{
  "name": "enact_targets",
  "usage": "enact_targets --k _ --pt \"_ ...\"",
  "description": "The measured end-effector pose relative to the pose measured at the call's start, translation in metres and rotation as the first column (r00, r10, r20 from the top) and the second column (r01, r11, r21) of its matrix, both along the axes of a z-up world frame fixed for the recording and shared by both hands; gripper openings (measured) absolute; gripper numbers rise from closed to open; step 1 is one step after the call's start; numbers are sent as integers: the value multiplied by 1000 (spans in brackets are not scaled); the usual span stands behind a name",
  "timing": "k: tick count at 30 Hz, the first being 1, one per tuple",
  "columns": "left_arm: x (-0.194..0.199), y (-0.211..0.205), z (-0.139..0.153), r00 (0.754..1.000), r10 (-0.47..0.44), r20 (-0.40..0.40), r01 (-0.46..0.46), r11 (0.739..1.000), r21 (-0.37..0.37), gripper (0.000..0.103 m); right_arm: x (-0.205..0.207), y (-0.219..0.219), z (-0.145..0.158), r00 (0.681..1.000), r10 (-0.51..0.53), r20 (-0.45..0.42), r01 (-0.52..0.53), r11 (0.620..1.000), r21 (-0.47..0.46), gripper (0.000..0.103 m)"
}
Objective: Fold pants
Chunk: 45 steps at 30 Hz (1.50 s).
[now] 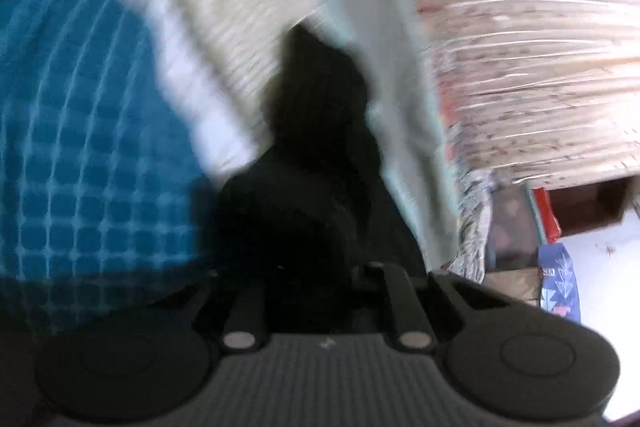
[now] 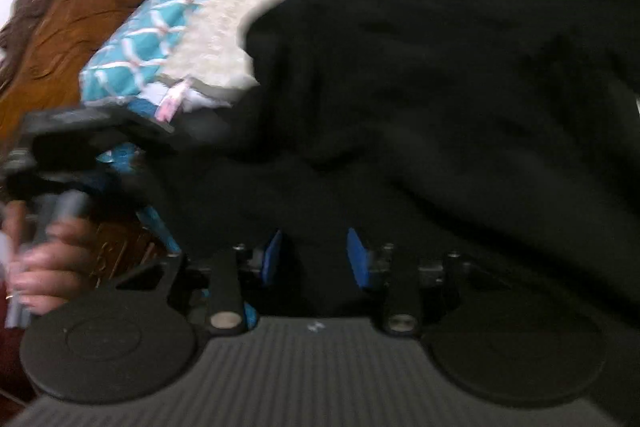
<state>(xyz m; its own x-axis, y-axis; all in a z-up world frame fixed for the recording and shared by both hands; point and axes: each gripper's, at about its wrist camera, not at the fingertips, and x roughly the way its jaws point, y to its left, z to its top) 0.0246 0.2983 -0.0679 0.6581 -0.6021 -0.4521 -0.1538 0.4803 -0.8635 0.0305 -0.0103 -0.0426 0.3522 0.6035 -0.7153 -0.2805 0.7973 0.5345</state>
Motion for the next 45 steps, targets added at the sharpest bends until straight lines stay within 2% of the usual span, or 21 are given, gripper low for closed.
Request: enact_targets --k 2,4,5,6,8,9,10,12,13,17,21,23,26,28,30,33,36,37,39,42,45 --pt "-26 -10 44 984 -42 171 6 979 205 12 -3 -6 2 999 -30 -22 31 998 60 36" --pt "-62 -27 71 945 -112 309 -34 903 429 12 -2 -6 4 998 -46 -41 49 994 100 36" --pt "-74 -34 70 939 -130 319 -46 871 490 12 -3 -3 3 998 -48 -51 53 993 105 36" --pt "-81 -37 63 945 -128 300 -48 857 514 13 -4 2 2 998 -45 -53 50 995 87 37" --pt "-78 -38 33 984 -82 158 -21 829 559 21 -6 12 0 999 -30 -32 32 998 47 37" --pt "-71 -33 14 998 -42 47 8 828 560 23 -7 17 0 999 -26 -23 27 999 38 39" --pt "-65 -23 -2 999 -6 -40 26 860 510 30 -7 22 3 1000 -21 -15 21 999 31 39" --pt "-62 -5 -17 996 43 -79 -14 939 344 33 -8 26 7 1000 -5 -2 5 1000 17 39" --pt "-60 0 -16 995 54 -80 -27 952 304 38 -4 28 9 1000 -1 -1 1 1000 15 39" --pt "-57 4 2 998 65 -2 -61 954 293 60 -4 5 20 998 -44 40 41 997 72 40" --pt "-49 5 8 997 76 18 -78 968 240 60 -9 -24 34 984 -130 121 121 990 74 40" --pt "-46 4 6 997 74 5 -73 966 248 60 -12 -38 33 975 -169 142 163 985 51 40" --pt "-50 19 12 997 81 -1 -78 957 279 60 -16 -56 22 966 -233 115 232 972 25 40" --pt "-58 35 19 994 111 10 -109 950 291 60 -15 -67 9 960 -274 57 277 960 -50 40" --pt "-61 51 33 986 161 46 -168 937 308 60 -14 -72 -7 954 -301 1 300 949 -98 38" --pt "-44 59 59 981 151 119 -185 907 378 63 -15 -74 -14 944 -330 -13 329 944 -23 38" --pt "5 36 83 983 -7 184 -88 858 505 84 -10 -66 -20 944 -330 -17 330 944 -8 38" --pt "25 24 88 974 -78 211 -53 831 554 93 -11 -69 -19 944 -329 -16 329 944 -5 38" --pt "67 -1 89 950 -204 236 9 774 633 99 -12 -75 -20 943 -332 -18 332 943 11 38" --pt "139 -35 71 937 -301 180 99 718 689 100 -18 -94 -19 937 -348 -38 349 936 43 38" --pt "193 -62 46 940 -331 78 187 696 693 100 -38 -131 -5 930 -366 -41 368 926 78 39"
